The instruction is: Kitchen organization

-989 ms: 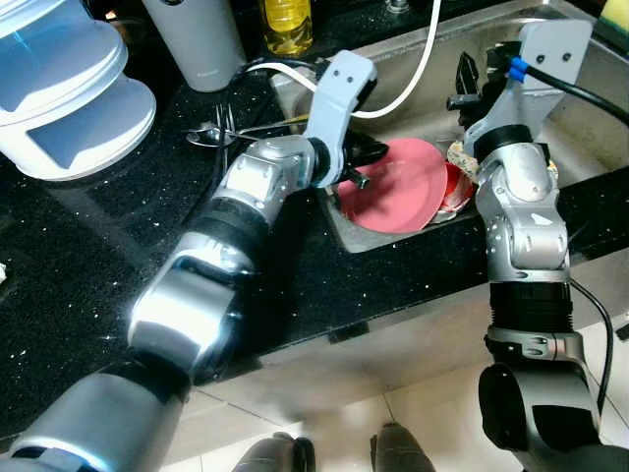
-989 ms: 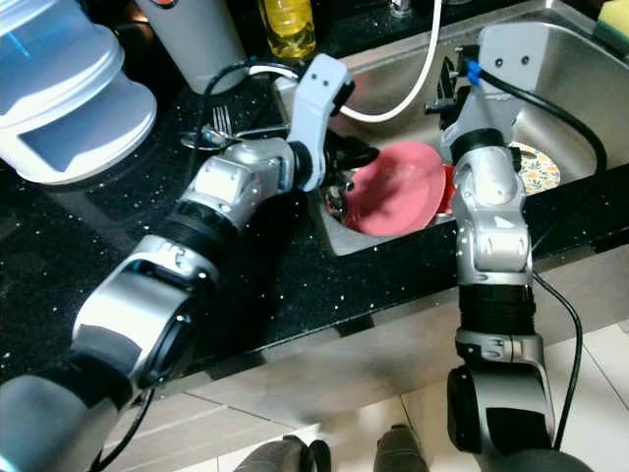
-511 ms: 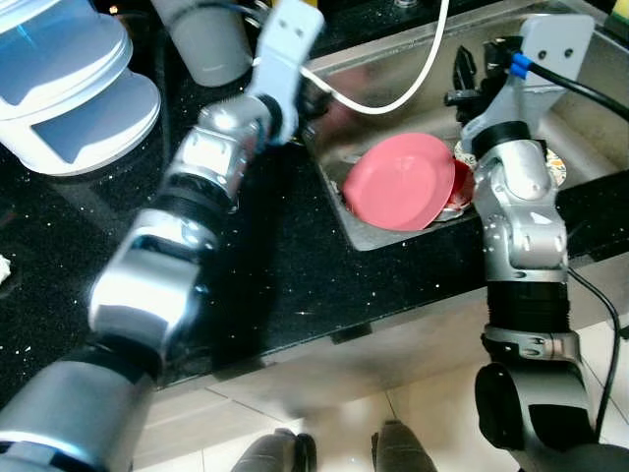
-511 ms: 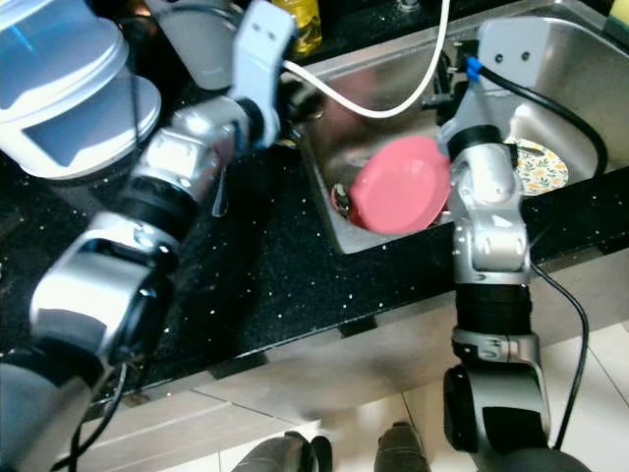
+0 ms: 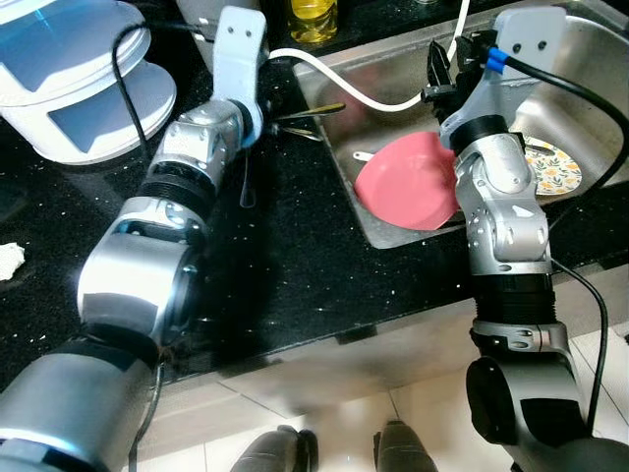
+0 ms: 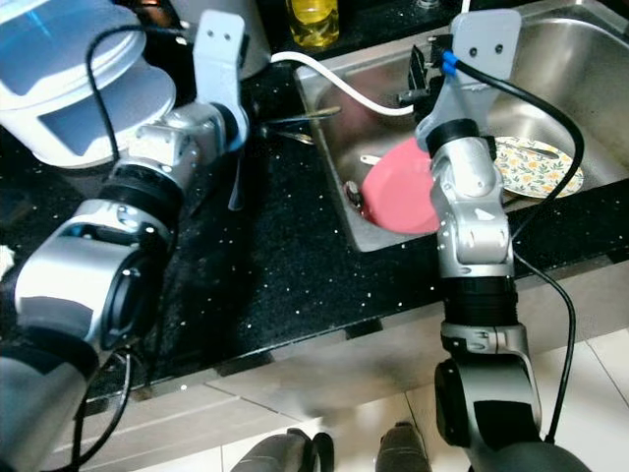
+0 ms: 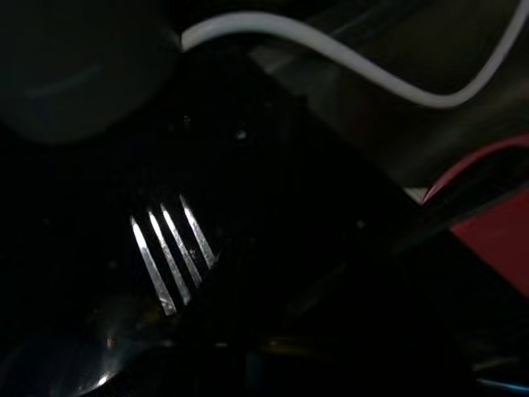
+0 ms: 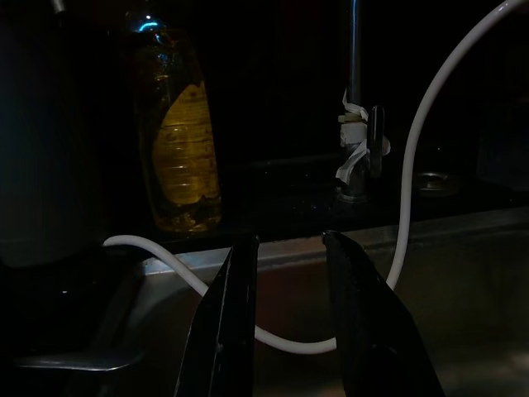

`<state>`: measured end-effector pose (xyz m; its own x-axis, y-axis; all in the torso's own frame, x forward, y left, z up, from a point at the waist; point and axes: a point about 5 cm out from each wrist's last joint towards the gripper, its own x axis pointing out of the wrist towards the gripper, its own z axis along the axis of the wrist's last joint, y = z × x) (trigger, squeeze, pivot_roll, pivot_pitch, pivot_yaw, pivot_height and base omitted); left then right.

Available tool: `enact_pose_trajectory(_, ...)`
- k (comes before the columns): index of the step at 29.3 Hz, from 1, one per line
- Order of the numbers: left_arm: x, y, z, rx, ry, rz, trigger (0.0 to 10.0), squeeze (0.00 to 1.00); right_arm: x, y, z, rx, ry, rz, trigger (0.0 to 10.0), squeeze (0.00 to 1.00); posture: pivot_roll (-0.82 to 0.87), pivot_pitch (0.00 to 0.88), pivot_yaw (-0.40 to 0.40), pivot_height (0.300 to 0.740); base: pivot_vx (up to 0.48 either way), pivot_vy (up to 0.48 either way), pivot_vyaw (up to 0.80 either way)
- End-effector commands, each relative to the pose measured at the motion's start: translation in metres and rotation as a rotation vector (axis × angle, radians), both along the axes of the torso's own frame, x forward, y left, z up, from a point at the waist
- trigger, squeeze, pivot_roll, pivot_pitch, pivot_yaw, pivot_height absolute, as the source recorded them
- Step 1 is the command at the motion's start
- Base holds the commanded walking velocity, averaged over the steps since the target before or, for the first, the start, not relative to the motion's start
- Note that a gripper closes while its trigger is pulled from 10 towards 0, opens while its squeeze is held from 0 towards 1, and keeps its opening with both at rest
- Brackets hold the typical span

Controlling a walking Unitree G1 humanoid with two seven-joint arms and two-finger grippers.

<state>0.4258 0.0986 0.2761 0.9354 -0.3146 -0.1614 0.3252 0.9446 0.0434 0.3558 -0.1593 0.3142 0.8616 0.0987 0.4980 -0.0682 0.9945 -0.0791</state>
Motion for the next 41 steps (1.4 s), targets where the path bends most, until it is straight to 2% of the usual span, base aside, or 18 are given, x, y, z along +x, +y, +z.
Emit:
enact_pose_trajectory(1, 0.001, 0.001, -0.003, 0.037, 0.003, 0.005, 10.0, 0.0, -0.003, 0.005, 0.003, 0.006, -0.021, 0.024, 10.0, 0.0, 0.04, 0.155, 0.164, 0.74, 0.0, 0.0, 0.0)
enact_pose_trajectory(2, 0.001, 0.001, -0.004, 0.051, 0.003, 0.007, 10.0, 0.0, -0.003, 0.004, 0.002, 0.006, -0.02, 0.021, 10.0, 0.0, 0.04, 0.155, 0.164, 0.74, 0.0, 0.0, 0.0)
enact_pose_trajectory(3, 0.001, 0.003, -0.01, 0.116, 0.009, 0.031, 10.0, 0.0, -0.004, 0.001, 0.0, 0.008, -0.014, 0.013, 10.0, 0.0, 0.04, 0.158, 0.166, 0.74, 0.0, 0.0, 0.0)
enact_pose_trajectory(5, 0.001, 0.004, -0.012, 0.133, 0.011, 0.038, 10.0, 0.0, -0.005, 0.001, 0.0, 0.008, -0.013, 0.011, 10.0, 0.0, 0.04, 0.158, 0.166, 0.74, 0.0, 0.0, 0.0)
enact_pose_trajectory(6, 0.001, 0.013, -0.023, 0.152, 0.069, 0.097, 10.0, 0.0, -0.005, 0.0, -0.001, 0.012, -0.01, 0.006, 10.0, 0.0, 0.04, 0.161, 0.174, 0.74, 0.0, 0.0, 0.0)
enact_pose_trajectory(8, 0.0, 0.015, -0.026, 0.155, 0.086, 0.111, 10.0, 0.0, -0.005, -0.001, -0.002, 0.013, -0.01, 0.005, 10.0, 0.0, 0.04, 0.161, 0.174, 0.74, 0.0, 0.0, 0.0)
enact_pose_trajectory(10, -0.002, 0.024, -0.042, 0.1, 0.177, 0.166, 10.0, 0.0, -0.005, -0.002, -0.003, 0.022, -0.006, 0.002, 10.0, 0.0, 0.05, 0.16, 0.175, 0.74, 0.0, 0.0, 0.0)
enact_pose_trajectory(12, -0.003, 0.027, -0.049, 0.068, 0.209, 0.184, 10.0, 0.0, -0.005, -0.002, -0.003, 0.025, -0.004, 0.004, 10.0, 0.0, 0.07, 0.161, 0.171, 0.74, 0.0, 0.0, 0.0)
enact_pose_trajectory(13, -0.005, 0.037, -0.058, 0.037, 0.245, 0.227, 10.0, 0.0, -0.003, 0.001, -0.004, 0.026, 0.0, 0.015, 10.0, 0.0, 0.07, 0.163, 0.166, 0.74, 0.0, 0.0, 0.0)
enact_pose_trajectory(20, -0.011, 0.074, -0.059, -0.112, 0.298, 0.418, 10.0, 0.0, 0.0, 0.006, -0.004, 0.023, 0.005, 0.038, 10.0, 0.0, 0.09, 0.166, 0.142, 0.74, 0.0, 0.0, 0.0)
enact_pose_trajectory(25, -0.028, 0.09, -0.063, -0.099, 0.308, 0.477, 10.0, 0.0, 0.001, 0.008, -0.003, 0.02, 0.007, 0.05, 10.0, 0.0, 0.1, 0.163, 0.128, 0.74, 0.0, 0.0, 0.0)
enact_pose_trajectory(28, -0.044, 0.092, -0.063, -0.089, 0.305, 0.47, 10.0, 0.0, 0.002, 0.009, -0.002, 0.017, 0.007, 0.058, 10.0, 0.0, 0.1, 0.162, 0.126, 0.74, 0.0, 0.0, 0.0)
enact_pose_trajectory(31, -0.054, 0.084, -0.059, -0.086, 0.289, 0.4, 10.0, 0.0, 0.003, 0.01, -0.002, 0.018, 0.007, 0.063, 10.0, 0.0, 0.11, 0.158, 0.118, 0.74, 0.0, 0.0, 0.0)
enact_pose_trajectory(32, -0.063, 0.073, -0.05, -0.087, 0.266, 0.322, 10.0, 0.0, 0.003, 0.011, -0.001, 0.017, 0.005, 0.069, 10.0, 0.0, 0.11, 0.156, 0.115, 0.74, 0.0, 0.0, 0.0)
enact_pose_trajectory(36, -0.067, 0.069, -0.044, -0.078, 0.248, 0.302, 10.0, 0.0, 0.004, 0.012, -0.001, 0.016, 0.004, 0.072, 10.0, 0.0, 0.11, 0.151, 0.114, 0.74, 0.0, 0.0, 0.0)
enact_pose_trajectory(37, -0.074, 0.067, -0.026, -0.06, 0.166, 0.314, 10.0, 0.0, 0.004, 0.012, 0.0, 0.016, 0.001, 0.073, 10.0, 0.0, 0.11, 0.143, 0.114, 0.74, 0.0, 0.0, 0.0)
enact_pose_trajectory(40, -0.08, 0.066, -0.013, -0.049, 0.1, 0.324, 10.0, 0.0, 0.004, 0.011, 0.0, 0.017, -0.001, 0.073, 10.0, 0.0, 0.11, 0.143, 0.114, 0.74, 0.0, 0.0, 0.0)
enact_pose_trajectory(41, -0.082, 0.065, -0.002, -0.044, 0.045, 0.312, 10.0, 0.0, 0.005, 0.011, 0.0, 0.017, -0.001, 0.073, 10.0, 0.0, 0.11, 0.137, 0.111, 0.74, 0.0, 0.0, 0.0)
